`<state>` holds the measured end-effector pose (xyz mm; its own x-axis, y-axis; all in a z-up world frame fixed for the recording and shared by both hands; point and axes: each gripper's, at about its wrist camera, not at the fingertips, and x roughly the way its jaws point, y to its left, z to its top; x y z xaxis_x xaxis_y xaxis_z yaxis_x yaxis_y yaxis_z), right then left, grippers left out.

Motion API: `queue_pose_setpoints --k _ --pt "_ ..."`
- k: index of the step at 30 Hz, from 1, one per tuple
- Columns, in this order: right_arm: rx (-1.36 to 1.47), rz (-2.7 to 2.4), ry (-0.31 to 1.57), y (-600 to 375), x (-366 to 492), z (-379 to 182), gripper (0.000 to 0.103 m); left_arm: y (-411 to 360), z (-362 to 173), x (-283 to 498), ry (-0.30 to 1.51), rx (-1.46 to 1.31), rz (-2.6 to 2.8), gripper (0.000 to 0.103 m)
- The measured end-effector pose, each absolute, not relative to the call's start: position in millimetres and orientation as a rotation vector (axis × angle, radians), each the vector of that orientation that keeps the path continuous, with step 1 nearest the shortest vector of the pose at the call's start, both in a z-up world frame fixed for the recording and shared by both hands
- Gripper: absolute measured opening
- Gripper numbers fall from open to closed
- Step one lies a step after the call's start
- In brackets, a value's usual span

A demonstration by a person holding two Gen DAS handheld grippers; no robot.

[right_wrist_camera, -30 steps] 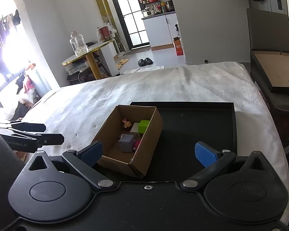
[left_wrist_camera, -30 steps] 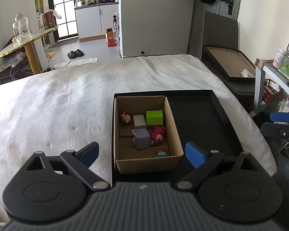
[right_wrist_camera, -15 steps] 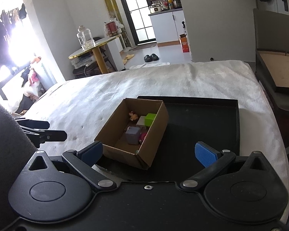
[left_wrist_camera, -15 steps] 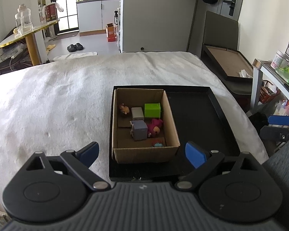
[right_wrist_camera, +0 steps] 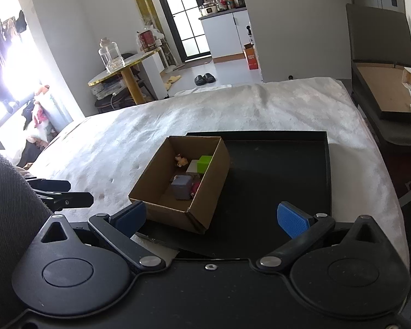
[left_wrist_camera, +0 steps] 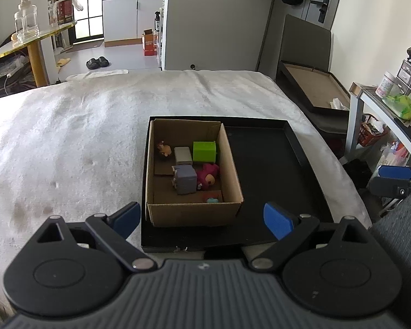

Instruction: Organize rigid objects

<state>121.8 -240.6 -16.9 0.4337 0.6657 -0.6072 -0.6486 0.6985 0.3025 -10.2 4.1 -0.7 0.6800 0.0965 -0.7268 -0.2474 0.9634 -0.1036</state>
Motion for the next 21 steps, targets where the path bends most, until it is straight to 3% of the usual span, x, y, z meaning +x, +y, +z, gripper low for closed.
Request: queue_pose_setpoints --k 21 --pt "0.029 0.81 0.767 -240.5 120.5 -15.6 0.103 1.3 -1.4 -12.8 0.778 -0.19 0.182 0.096"
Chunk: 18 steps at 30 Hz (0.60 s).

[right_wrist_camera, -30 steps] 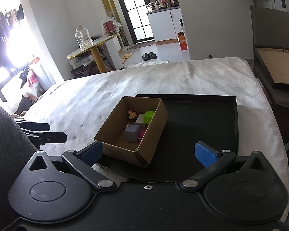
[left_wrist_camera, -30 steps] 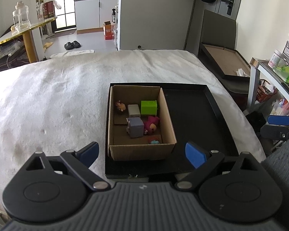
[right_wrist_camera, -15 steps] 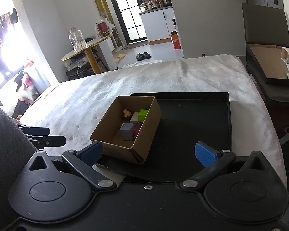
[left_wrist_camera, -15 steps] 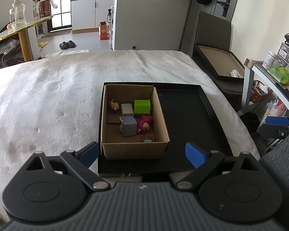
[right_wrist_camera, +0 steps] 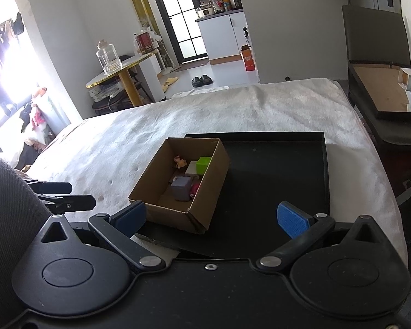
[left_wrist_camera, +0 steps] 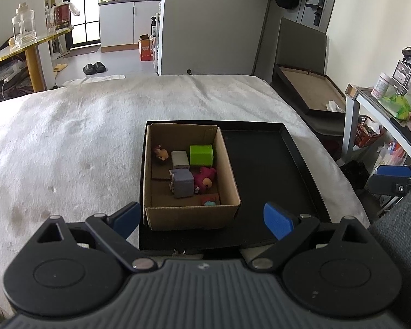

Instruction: Organize rigid objects

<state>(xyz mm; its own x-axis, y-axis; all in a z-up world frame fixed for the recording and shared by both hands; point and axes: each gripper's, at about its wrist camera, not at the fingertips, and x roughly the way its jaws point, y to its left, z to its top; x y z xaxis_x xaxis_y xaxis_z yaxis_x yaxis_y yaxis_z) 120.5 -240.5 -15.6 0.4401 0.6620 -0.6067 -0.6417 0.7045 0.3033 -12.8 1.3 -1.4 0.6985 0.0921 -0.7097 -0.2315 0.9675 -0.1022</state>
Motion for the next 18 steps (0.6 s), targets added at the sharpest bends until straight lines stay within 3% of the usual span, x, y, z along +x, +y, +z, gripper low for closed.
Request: queue_pose_setpoints --k 18 --pt "0.03 0.817 0.767 -235.9 119.7 -14.2 0.103 -1.8 -2.5 -3.8 0.766 -0.184 0.156 0.096"
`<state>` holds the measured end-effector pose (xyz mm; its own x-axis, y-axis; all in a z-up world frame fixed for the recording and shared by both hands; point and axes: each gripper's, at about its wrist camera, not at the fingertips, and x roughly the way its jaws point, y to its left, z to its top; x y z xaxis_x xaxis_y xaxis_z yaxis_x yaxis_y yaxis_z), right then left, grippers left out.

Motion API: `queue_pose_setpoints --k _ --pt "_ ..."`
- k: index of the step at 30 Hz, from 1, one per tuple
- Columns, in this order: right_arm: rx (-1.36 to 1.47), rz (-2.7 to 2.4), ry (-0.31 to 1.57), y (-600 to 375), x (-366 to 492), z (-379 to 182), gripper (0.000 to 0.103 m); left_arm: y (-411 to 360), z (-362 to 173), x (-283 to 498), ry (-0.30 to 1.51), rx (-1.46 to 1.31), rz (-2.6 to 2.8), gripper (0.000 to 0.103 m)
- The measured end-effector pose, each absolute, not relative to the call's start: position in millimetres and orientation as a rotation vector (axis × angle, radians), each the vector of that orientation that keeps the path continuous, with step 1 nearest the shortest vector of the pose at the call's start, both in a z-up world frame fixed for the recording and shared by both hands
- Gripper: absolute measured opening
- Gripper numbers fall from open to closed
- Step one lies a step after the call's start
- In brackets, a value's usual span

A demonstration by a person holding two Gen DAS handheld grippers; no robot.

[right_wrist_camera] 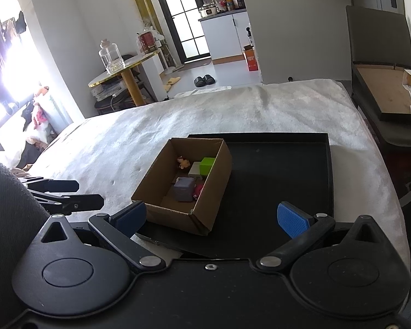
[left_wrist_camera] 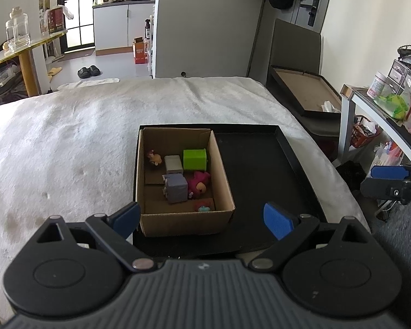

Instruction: Organize rigid objects

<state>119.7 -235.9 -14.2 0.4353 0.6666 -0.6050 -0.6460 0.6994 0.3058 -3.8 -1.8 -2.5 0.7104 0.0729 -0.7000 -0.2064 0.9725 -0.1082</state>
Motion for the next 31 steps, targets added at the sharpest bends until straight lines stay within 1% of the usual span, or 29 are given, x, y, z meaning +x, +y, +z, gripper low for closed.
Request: queue_pose_setpoints --k 31 --pt "0.057 0.844 0.815 -222 125 -28 0.103 -2 -14 6 0.772 -0.196 0.11 0.096"
